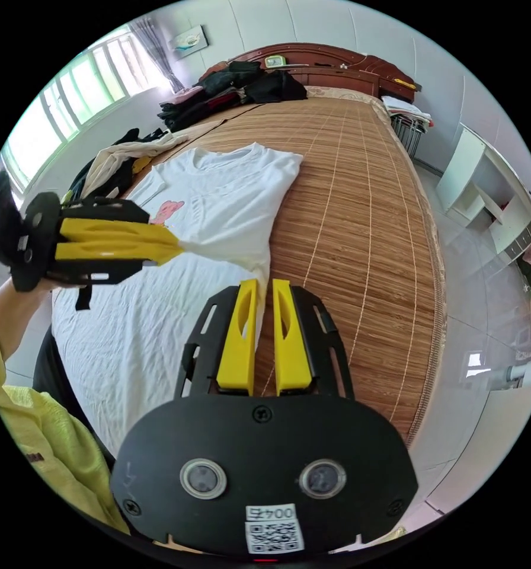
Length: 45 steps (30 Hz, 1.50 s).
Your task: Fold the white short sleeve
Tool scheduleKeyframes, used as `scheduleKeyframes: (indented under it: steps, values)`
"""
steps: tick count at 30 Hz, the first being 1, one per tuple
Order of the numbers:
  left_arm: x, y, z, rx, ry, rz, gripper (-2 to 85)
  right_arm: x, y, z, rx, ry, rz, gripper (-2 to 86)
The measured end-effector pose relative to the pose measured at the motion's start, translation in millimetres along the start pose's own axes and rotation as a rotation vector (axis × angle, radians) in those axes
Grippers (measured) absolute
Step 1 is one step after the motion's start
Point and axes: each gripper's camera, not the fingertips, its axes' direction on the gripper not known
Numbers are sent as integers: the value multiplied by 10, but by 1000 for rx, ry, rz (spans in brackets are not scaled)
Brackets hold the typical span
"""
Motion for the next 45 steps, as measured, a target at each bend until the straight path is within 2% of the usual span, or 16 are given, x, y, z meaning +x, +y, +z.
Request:
scheduleKeyframes:
  steps: [4, 11, 18, 20, 22, 24, 26, 31, 45]
  values:
    - [254, 82, 300, -84, -40, 85, 25, 14, 22, 10, -14, -5, 19, 64]
    - [-28, 116, 20, 32, 12, 16, 68, 35, 97, -22, -14, -5, 28, 72]
    - [-936, 359, 305, -3, -62, -350, 18, 26, 181, -148, 79, -28, 36, 60]
    - [-1082, 334, 452, -37, -41, -384, 12, -65, 186, -207, 147, -47, 7, 54]
    - [-1137, 296, 599, -76, -52, -383, 8, -176, 175, -223, 180, -53, -44, 55]
    - [-1158, 299, 701, -111, -96, -374, 7, -265, 125, -119, 101, -2, -73, 60]
    - [-1168, 353, 707, -108, -99, -361, 8, -306, 98, 71, -48, 132, -77, 65]
    - [-1093, 539, 807, -132, -93, -257, 15, -229, 136, 26, -26, 75, -31, 66]
    - [-854, 400, 1149, -142, -90, -203, 19, -324, 229, -88, 67, 86, -42, 65]
